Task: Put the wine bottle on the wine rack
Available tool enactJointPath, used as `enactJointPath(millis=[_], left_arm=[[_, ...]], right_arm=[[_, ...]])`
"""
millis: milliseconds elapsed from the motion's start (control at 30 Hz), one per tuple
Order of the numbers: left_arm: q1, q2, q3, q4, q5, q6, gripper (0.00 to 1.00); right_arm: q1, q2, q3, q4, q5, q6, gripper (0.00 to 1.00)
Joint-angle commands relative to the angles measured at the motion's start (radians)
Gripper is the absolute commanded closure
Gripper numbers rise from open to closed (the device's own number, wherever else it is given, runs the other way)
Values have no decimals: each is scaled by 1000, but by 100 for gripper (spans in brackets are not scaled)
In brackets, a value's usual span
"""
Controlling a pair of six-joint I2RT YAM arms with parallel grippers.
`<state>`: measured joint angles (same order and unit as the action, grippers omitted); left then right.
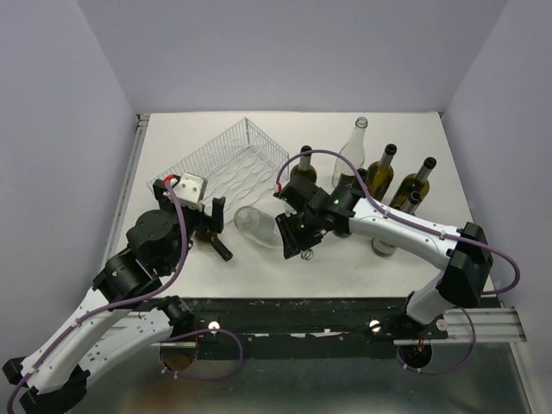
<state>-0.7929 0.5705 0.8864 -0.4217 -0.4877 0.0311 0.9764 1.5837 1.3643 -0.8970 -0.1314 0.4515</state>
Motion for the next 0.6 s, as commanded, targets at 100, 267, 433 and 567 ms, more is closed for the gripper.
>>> enactJointPath(millis=[100, 267, 433, 567], left_arm=[[23, 26, 83, -132, -65, -194, 1], [67, 74, 97, -212, -19, -302, 1], [214, 133, 120, -308, 86, -419, 1], [345, 163, 115, -362, 159, -500, 1]], right_arm=[[19, -139, -59, 341, -54, 4, 99], [24, -156, -108, 431, -57, 29, 99], [27, -166, -157, 506, -62, 32, 99], [30, -162, -189, 559, -62, 35, 99]])
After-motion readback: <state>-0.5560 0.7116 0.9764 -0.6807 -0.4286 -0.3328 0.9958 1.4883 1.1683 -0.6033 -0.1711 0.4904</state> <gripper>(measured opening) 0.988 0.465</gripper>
